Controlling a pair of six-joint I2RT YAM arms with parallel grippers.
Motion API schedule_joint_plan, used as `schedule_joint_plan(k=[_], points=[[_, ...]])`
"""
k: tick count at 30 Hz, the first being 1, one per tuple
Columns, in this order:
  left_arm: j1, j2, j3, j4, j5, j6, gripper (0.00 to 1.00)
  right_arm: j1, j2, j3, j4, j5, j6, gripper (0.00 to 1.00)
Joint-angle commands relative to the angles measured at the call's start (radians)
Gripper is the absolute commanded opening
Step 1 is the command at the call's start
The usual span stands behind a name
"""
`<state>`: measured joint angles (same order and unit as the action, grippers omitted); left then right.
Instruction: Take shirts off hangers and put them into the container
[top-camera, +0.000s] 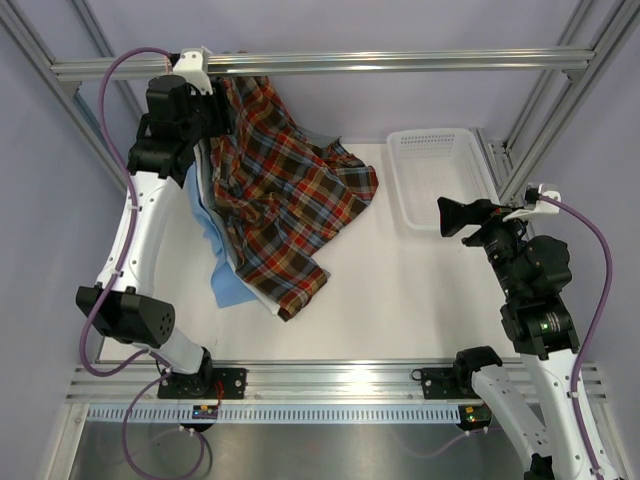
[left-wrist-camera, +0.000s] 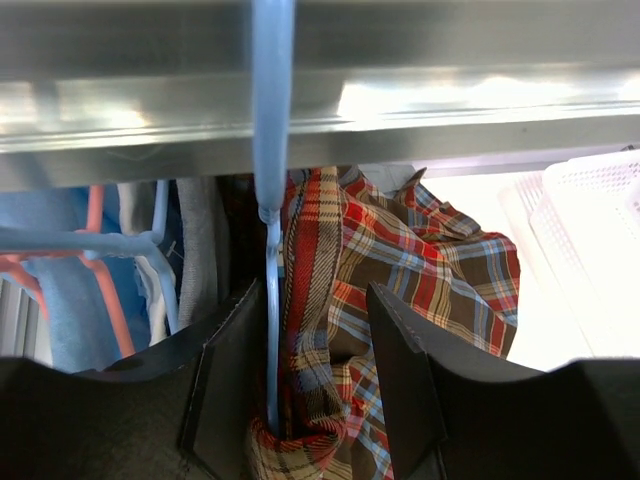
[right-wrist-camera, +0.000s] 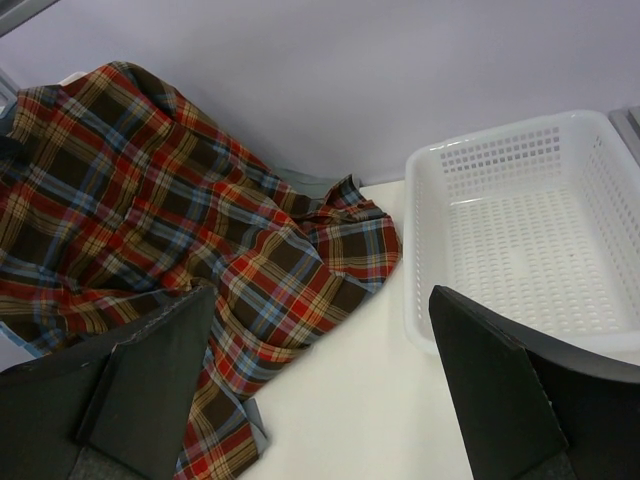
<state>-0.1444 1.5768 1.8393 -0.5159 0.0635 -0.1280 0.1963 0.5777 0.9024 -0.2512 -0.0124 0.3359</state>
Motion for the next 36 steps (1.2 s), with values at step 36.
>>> schedule_joint_plan(k=[36], points=[[0.019, 0.003, 0.071, 0.028, -0.027, 0.016, 0.4, 0.006, -0.03, -0.016, 0.055, -0.046, -0.017, 0.99]])
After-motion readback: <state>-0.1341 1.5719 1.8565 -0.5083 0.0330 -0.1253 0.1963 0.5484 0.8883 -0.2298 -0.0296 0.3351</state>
